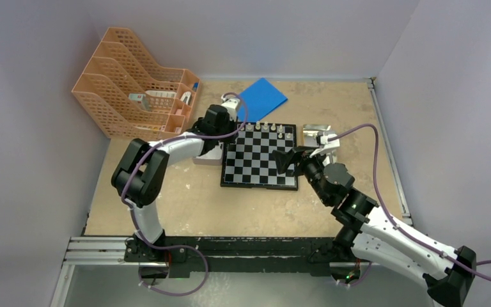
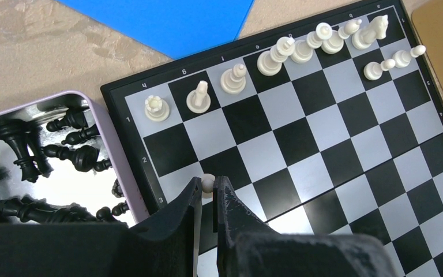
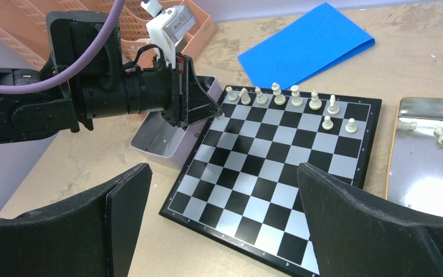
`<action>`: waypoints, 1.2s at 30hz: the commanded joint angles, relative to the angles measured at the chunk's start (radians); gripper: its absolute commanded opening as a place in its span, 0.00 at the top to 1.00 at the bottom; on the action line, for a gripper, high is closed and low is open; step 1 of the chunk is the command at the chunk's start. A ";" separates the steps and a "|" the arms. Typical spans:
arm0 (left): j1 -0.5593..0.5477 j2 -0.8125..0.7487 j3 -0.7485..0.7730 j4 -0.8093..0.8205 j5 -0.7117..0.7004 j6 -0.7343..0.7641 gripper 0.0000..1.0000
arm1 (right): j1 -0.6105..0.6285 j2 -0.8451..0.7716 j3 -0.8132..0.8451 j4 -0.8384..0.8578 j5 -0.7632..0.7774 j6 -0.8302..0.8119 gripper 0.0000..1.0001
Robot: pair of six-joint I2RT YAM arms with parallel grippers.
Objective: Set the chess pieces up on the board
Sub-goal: Place the chess piece on the chessboard.
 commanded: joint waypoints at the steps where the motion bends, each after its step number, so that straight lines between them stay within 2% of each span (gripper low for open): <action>1: 0.011 0.022 0.049 0.041 -0.009 -0.013 1.00 | 0.004 0.008 0.059 0.002 0.012 0.003 0.01; 16: 0.015 0.088 0.112 0.013 -0.048 0.008 1.00 | 0.004 0.053 0.072 0.038 -0.074 -0.010 0.01; 23: 0.016 0.103 0.109 0.024 -0.098 0.026 1.00 | 0.005 0.063 0.084 0.027 -0.069 -0.024 0.01; 36: 0.020 0.127 0.104 0.039 -0.107 0.039 1.00 | 0.004 0.069 0.086 0.029 -0.066 -0.027 0.01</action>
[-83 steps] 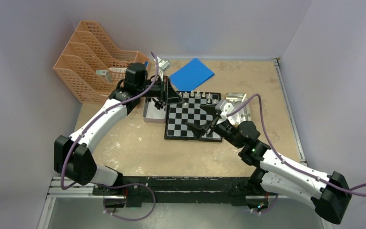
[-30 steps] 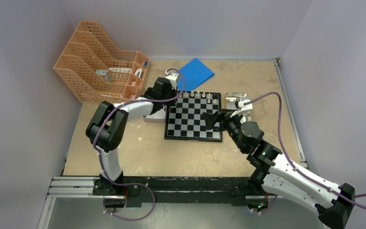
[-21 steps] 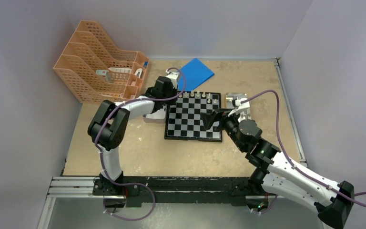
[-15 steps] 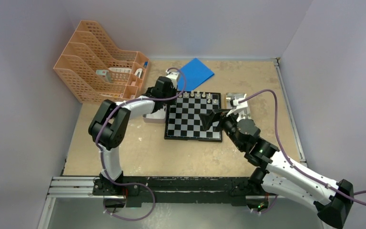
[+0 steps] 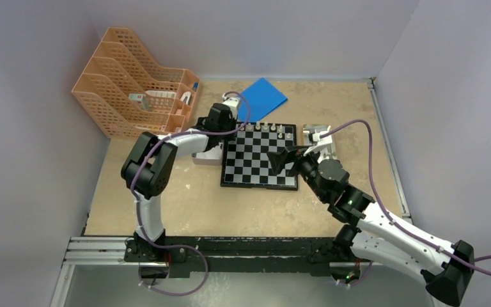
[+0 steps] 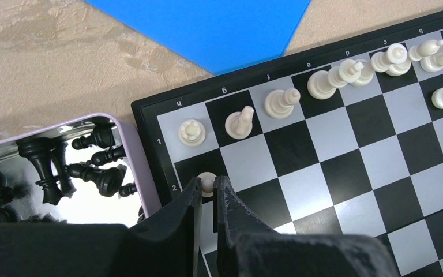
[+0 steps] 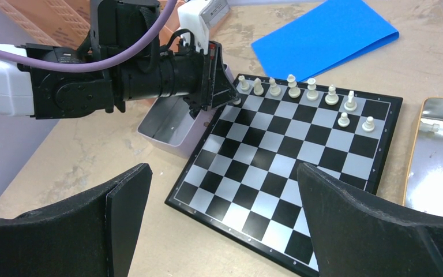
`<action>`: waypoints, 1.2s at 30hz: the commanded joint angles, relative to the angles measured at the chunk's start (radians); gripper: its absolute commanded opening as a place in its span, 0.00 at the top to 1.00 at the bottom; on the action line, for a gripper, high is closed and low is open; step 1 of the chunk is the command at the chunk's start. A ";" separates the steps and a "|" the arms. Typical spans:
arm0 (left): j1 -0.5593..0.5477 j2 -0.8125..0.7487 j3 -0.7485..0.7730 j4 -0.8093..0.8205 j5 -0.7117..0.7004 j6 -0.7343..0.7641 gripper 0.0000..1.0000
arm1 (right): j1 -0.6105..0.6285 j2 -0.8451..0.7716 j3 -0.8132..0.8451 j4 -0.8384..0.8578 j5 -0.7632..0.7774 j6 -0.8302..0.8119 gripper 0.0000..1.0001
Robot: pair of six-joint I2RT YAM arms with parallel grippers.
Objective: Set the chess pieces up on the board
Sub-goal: Place the chess piece on the chessboard.
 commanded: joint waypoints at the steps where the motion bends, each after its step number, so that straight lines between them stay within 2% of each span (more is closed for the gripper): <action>1: 0.008 0.009 0.028 0.030 -0.017 0.020 1.00 | 0.005 0.001 0.048 0.039 -0.002 -0.016 0.01; 4: 0.008 0.009 0.029 0.026 -0.018 0.019 1.00 | 0.005 0.001 0.049 0.037 -0.002 -0.015 0.01; 16: 0.008 -0.020 0.041 -0.009 -0.009 0.027 0.79 | 0.004 0.038 0.032 0.074 -0.003 -0.022 0.01; 24: 0.007 -0.060 0.061 -0.029 0.044 0.026 0.70 | 0.005 0.082 0.028 0.090 -0.051 -0.026 0.01; 29: 0.008 -0.115 0.083 -0.065 0.104 -0.002 0.67 | 0.004 0.122 0.044 0.062 -0.007 0.009 0.01; 36: 0.015 -0.282 0.100 -0.164 0.188 -0.032 0.59 | 0.004 0.227 0.133 -0.023 0.115 0.030 0.01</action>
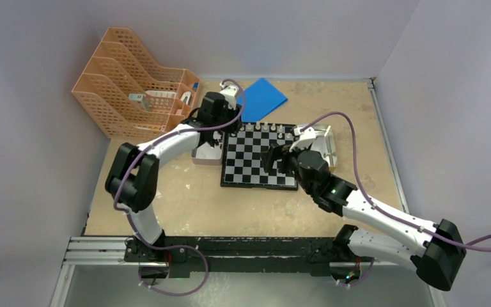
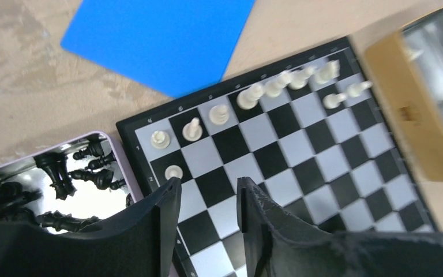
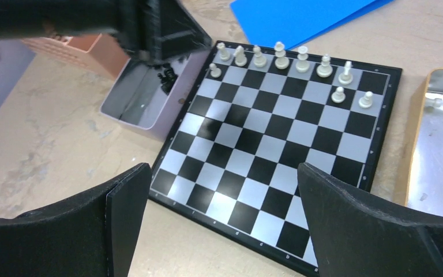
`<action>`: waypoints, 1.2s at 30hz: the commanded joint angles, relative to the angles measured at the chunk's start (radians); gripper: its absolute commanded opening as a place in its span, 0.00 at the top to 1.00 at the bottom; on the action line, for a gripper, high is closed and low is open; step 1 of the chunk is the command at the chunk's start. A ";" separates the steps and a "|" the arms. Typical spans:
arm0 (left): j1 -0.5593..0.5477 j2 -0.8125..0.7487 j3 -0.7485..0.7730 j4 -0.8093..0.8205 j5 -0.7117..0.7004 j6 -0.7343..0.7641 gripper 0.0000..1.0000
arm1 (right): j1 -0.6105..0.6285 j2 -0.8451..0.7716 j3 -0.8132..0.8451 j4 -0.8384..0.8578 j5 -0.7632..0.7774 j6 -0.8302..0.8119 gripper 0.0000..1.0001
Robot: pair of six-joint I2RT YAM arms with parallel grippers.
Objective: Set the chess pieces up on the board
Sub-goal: Place the chess piece on the chessboard, then pick up the chess piece from the storage box.
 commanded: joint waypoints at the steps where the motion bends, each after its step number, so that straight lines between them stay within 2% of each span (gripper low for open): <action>1: 0.015 -0.173 0.055 -0.055 0.087 -0.015 0.57 | 0.004 0.067 0.119 -0.046 0.130 0.015 0.01; 6: 0.018 -0.320 0.042 -0.171 0.085 -0.004 0.48 | -0.024 0.157 0.191 -0.077 0.219 -0.019 0.01; 11: 0.018 -0.516 -0.054 -0.239 0.171 0.021 0.40 | -0.160 0.236 0.205 -0.038 0.204 -0.053 0.06; 14: 0.018 -0.615 -0.149 -0.249 0.248 0.036 0.39 | -0.277 0.274 0.209 -0.027 0.165 -0.060 0.16; 18: 0.018 -0.719 -0.253 -0.267 0.262 0.042 0.38 | -0.376 0.347 0.234 -0.055 0.165 -0.100 0.34; 26: 0.018 -0.852 -0.417 -0.183 0.415 0.045 0.38 | -0.505 0.512 0.269 -0.082 0.142 -0.167 0.59; 30: 0.017 -0.879 -0.452 -0.152 0.422 0.023 0.38 | -0.540 0.573 0.287 -0.052 0.137 -0.208 0.75; 33: 0.017 -0.878 -0.457 -0.157 0.429 0.022 0.38 | -0.548 0.623 0.310 -0.029 0.188 -0.257 0.76; 36: 0.017 -0.879 -0.455 -0.163 0.428 0.027 0.38 | -0.560 0.661 0.320 0.009 0.172 -0.306 0.72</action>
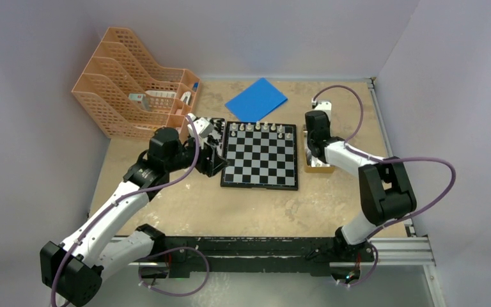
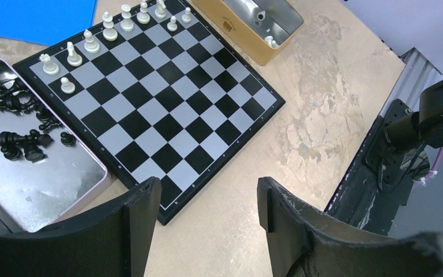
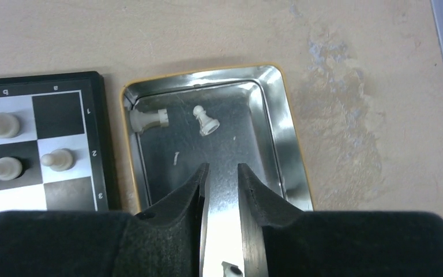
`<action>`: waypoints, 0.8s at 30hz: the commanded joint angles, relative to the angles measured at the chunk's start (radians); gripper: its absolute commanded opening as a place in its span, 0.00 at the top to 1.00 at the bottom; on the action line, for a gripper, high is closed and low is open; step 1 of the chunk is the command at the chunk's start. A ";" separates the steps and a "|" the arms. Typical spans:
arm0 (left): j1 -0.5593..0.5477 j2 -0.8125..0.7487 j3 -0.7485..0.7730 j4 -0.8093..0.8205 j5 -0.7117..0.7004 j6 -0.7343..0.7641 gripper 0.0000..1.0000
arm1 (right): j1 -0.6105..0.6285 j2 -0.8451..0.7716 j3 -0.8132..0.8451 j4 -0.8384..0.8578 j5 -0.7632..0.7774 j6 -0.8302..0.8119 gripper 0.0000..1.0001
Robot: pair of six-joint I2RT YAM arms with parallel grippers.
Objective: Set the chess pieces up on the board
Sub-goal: Pick up the chess piece from the storage box.
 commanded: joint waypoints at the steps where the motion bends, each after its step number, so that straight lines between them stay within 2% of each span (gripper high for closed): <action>1: 0.004 -0.016 -0.001 0.050 0.029 -0.005 0.38 | -0.014 0.031 0.056 0.091 0.011 -0.095 0.70; 5: 0.004 -0.020 -0.003 0.040 0.018 0.002 0.38 | -0.045 0.061 0.065 0.129 -0.067 -0.103 0.67; 24: 0.004 -0.014 0.001 0.034 -0.011 0.017 0.38 | -0.110 0.188 0.132 0.117 -0.227 -0.149 0.65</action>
